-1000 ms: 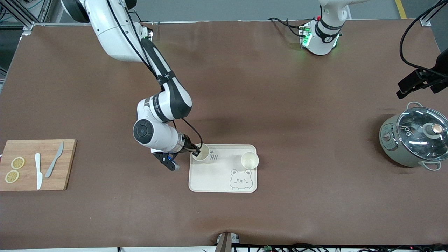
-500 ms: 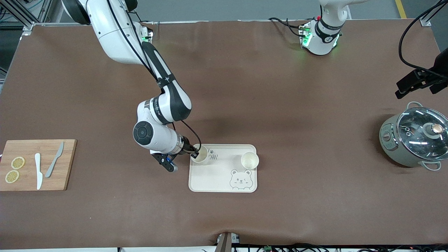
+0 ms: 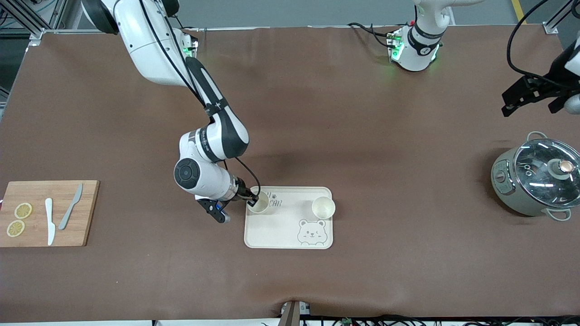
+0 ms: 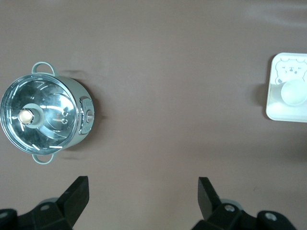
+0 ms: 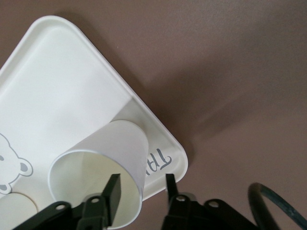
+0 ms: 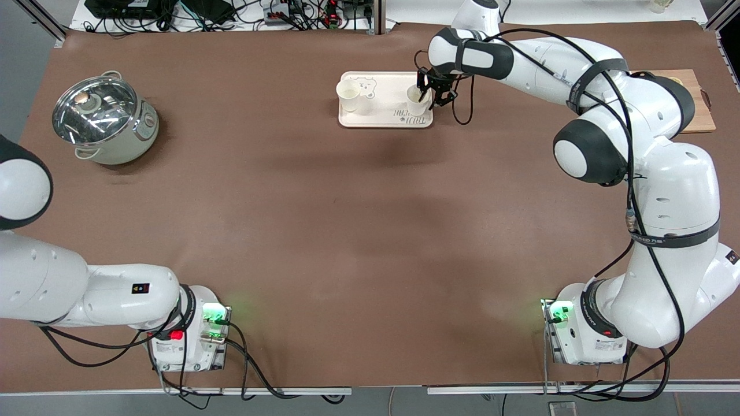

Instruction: Place white IKEA cup upright on tray with both arms

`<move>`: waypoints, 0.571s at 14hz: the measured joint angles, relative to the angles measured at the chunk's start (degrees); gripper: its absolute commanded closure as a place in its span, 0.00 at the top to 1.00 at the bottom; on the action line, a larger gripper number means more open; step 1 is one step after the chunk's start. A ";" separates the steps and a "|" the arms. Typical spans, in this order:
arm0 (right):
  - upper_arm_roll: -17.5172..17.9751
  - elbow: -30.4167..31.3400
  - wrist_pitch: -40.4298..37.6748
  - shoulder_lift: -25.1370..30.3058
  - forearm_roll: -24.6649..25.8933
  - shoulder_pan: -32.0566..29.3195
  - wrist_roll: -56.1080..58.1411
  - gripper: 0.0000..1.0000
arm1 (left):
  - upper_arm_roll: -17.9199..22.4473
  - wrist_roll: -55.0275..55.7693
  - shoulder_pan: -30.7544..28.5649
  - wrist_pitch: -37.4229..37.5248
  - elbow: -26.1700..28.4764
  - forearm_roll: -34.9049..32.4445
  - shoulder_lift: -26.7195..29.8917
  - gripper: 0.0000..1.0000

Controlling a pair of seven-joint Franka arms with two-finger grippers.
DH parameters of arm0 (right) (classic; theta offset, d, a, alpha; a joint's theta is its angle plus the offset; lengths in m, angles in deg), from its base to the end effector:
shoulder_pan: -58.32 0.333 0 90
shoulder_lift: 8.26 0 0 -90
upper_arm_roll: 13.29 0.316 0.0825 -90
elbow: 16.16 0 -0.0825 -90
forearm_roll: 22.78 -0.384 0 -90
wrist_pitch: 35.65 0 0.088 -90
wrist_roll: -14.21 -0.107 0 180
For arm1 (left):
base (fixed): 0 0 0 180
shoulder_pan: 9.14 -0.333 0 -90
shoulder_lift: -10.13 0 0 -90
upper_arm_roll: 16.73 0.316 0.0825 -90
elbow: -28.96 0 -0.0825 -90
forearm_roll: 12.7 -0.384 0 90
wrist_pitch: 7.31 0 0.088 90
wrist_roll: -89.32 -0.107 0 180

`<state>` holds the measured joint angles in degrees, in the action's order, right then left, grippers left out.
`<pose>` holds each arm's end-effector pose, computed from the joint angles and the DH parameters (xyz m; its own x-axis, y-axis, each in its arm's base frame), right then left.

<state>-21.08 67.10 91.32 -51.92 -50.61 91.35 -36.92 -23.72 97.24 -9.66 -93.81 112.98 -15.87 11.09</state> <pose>0.6410 0.3391 0.2384 0.7512 -0.6145 -0.2408 -0.6555 -0.7373 -0.1635 0.5399 -0.0557 0.6772 0.9973 0.0286 0.0673 0.0319 -0.9983 -0.0481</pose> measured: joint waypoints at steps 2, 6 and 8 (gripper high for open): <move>-0.13 -0.22 0.05 0.01 0.00 0.00 -0.35 1.00 | 1.95 0.00 2.24 -0.70 2.83 0.84 1.96 1.00; -0.79 -1.36 0.00 0.39 0.00 -0.16 -1.20 1.00 | 4.39 -0.02 3.64 -1.72 7.66 2.00 5.69 1.00; -1.34 -1.98 -1.81 1.68 0.00 -0.59 -2.89 1.00 | 4.58 -0.02 3.62 -1.75 9.20 2.22 7.00 1.00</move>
<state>-22.42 65.12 89.51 -50.23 -50.61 90.76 -39.81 -19.14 97.21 -6.04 -95.56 122.18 -13.65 18.09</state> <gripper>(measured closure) 0.000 0.000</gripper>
